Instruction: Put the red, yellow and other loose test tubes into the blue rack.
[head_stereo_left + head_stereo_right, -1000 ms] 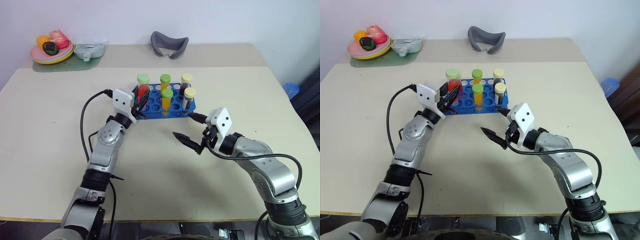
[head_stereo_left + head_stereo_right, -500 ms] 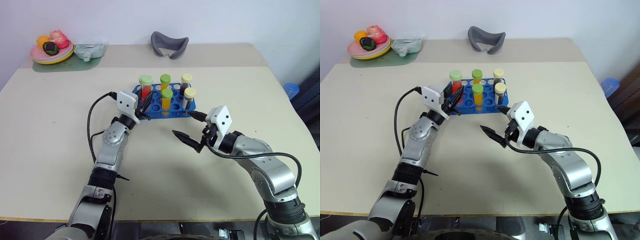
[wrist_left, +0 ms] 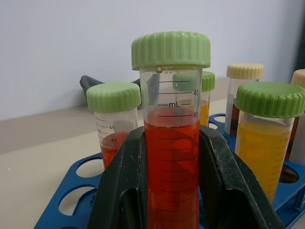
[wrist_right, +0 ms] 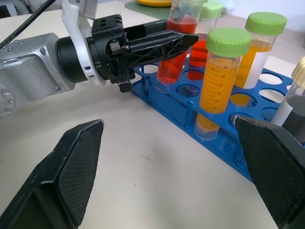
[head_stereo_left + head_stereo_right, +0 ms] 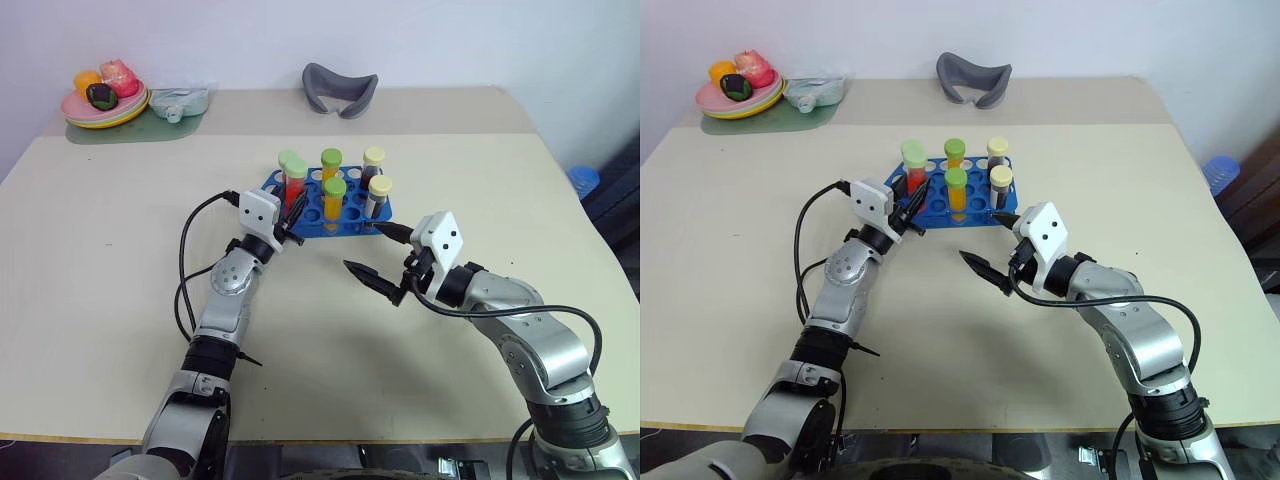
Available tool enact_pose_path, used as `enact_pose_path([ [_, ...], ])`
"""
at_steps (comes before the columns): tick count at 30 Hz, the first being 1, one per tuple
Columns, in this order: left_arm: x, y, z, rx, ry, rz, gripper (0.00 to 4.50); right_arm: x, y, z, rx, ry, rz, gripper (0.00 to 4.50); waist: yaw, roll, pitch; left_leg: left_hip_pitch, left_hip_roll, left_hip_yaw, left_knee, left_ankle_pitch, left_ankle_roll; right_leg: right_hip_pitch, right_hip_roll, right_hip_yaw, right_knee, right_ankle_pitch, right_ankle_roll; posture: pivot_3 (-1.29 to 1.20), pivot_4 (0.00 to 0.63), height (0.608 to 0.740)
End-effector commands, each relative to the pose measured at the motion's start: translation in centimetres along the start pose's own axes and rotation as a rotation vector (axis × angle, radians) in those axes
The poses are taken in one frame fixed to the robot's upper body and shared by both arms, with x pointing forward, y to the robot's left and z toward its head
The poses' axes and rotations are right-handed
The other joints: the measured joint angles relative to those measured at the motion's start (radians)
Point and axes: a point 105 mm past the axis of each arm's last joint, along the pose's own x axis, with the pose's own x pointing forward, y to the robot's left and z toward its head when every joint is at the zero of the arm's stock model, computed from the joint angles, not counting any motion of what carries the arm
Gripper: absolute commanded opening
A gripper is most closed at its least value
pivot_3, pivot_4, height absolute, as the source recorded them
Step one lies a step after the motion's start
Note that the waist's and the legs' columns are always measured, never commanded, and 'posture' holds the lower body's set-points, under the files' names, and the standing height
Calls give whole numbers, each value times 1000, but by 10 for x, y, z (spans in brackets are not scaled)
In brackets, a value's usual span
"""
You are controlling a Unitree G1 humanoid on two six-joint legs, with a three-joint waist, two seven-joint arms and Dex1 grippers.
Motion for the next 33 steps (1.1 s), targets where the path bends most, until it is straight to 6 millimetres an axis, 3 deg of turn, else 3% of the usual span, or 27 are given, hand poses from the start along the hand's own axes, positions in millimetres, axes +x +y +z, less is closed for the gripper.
enact_pose_path([
  [1, 2, 0, 8, 10, -40, 13, 1631, 0, 6, 13, -24, -45, 16, 4500, 0, 0, 0, 0, 0, 0, 0, 0, 0, 0, 0, 0, 0, 0, 0, 0, 150, 740],
  [3, -1, 4, 10, 8, -46, 34, 2221, -1, 6, 13, -25, -43, 17, 4500, -1, 0, 0, 0, 0, 0, 0, 0, 0, 0, 0, 0, 0, 0, 0, 0, 150, 740],
  [6, -7, 7, 21, 2, -69, 20, 3803, -4, 4, 14, -32, -39, 15, 4500, -4, 0, 0, 0, 0, 0, 0, 0, 0, 0, 0, 0, 0, 0, 0, 0, 150, 740],
  [13, -42, 32, 61, 74, -86, 20, 3803, -26, -15, 13, -67, 11, -5, 4500, -1, 0, 0, 0, 0, 0, 0, 0, 0, 0, 0, 0, 1, 0, 0, 0, 150, 740],
  [17, -67, 64, 75, 144, -33, 73, 3803, -47, -31, 8, -70, 70, -31, 4500, -2, 0, 0, 0, 0, 0, 0, 0, 0, 0, 0, 0, 0, 0, 0, 0, 150, 740],
  [22, -116, 81, 63, 144, 172, 11, 3803, -72, -53, 4, -77, 121, -87, 4500, -6, 0, 0, 1, 1, 0, -1, -1, 1, 0, 1, 0, 0, 0, 0, 0, 150, 740],
  [27, -161, 104, 53, 186, 318, 71, 3803, -86, -61, -4, -71, 157, -97, 4500, 0, 0, 0, 1, 1, 1, 0, -1, 1, 1, 0, 0, 0, 0, 0, 0, 150, 740],
  [33, -175, 105, 48, 173, 353, 100, 3803, -80, -60, -14, -57, 162, -81, 4500, -1, 0, 0, 1, 1, 1, -1, -1, 1, 1, 0, 0, -1, 0, 0, 0, 150, 740],
])
